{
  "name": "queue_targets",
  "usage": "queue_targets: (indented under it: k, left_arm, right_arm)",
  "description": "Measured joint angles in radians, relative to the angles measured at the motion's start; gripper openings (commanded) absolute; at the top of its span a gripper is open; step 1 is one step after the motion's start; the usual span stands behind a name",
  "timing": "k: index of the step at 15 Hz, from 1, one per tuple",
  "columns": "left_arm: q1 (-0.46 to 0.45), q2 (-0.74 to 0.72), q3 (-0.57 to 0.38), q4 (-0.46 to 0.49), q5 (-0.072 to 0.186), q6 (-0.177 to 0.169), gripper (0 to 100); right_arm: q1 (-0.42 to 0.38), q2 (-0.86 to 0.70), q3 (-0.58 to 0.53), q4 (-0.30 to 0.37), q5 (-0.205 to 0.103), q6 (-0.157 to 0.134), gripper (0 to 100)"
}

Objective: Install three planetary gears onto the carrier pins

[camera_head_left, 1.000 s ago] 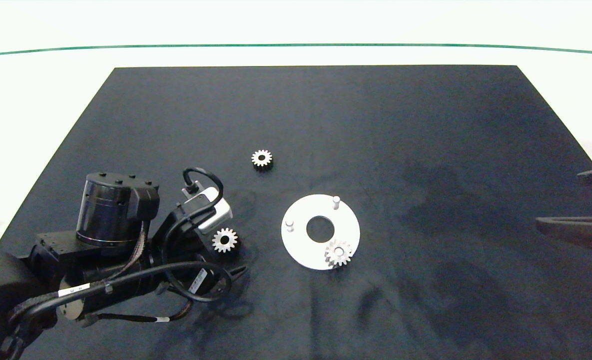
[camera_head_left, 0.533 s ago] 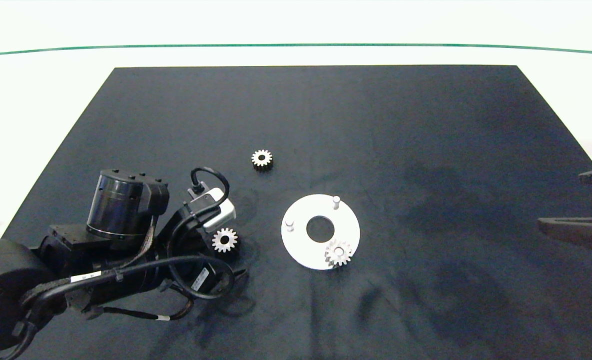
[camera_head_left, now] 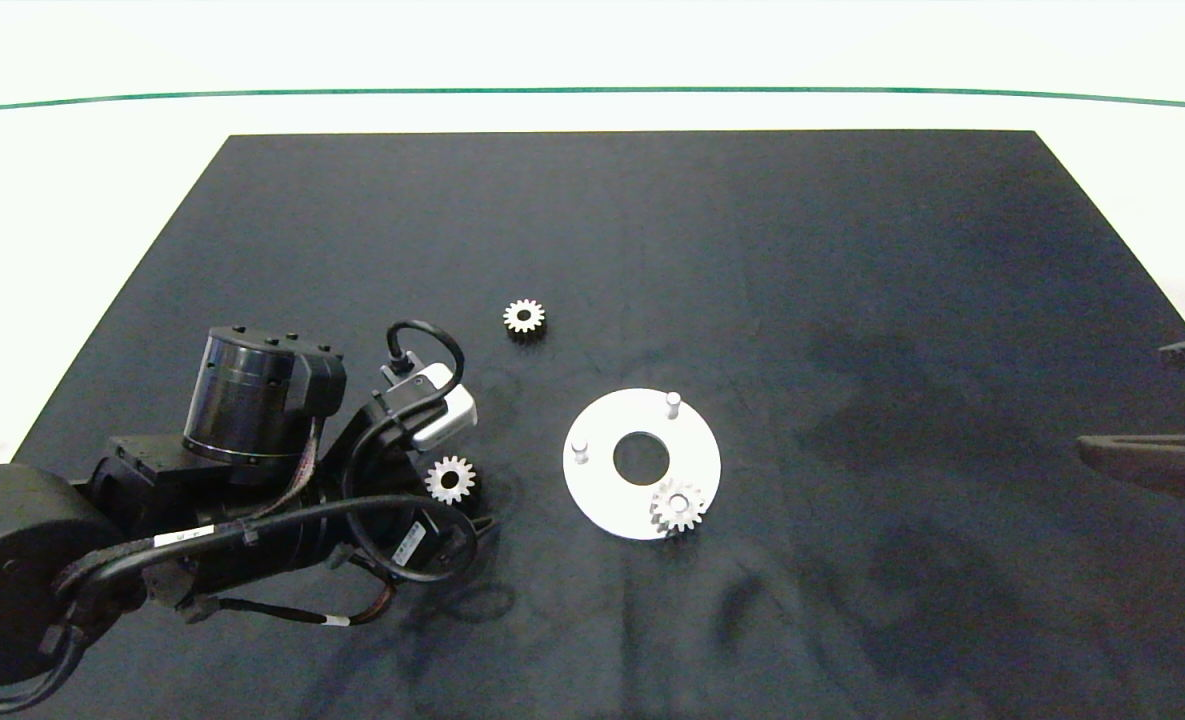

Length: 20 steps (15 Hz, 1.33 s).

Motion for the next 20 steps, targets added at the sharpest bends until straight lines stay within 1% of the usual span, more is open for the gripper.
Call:
queue_targets:
  k: [1, 3, 5, 7, 15, 20]
  left_arm:
    - [0.000, 0.002, 0.000, 0.000, 0.000, 0.000, 80]
    - [0.000, 0.007, 0.001, -0.001, 0.001, 0.000, 77]
    - [0.000, 0.011, 0.001, -0.001, 0.011, 0.000, 72]
    - [0.001, 0.016, 0.000, -0.002, 0.014, 0.000, 68]
    - [0.001, 0.024, -0.004, 0.003, 0.015, 0.000, 53]
    - [0.002, 0.025, -0.004, 0.004, 0.015, 0.000, 42]
  right_arm:
    - [0.000, 0.000, 0.000, 0.000, 0.000, 0.000, 100]
    - [0.000, 0.000, 0.001, 0.000, 0.000, 0.000, 100]
    - [0.000, 0.000, 0.001, 0.000, 0.000, 0.000, 100]
    - [0.000, 0.000, 0.001, 0.000, 0.000, 0.000, 100]
    - [0.000, 0.000, 0.002, 0.000, 0.000, 0.000, 100]
    - [-0.001, 0.000, 0.002, 0.000, 0.006, 0.000, 100]
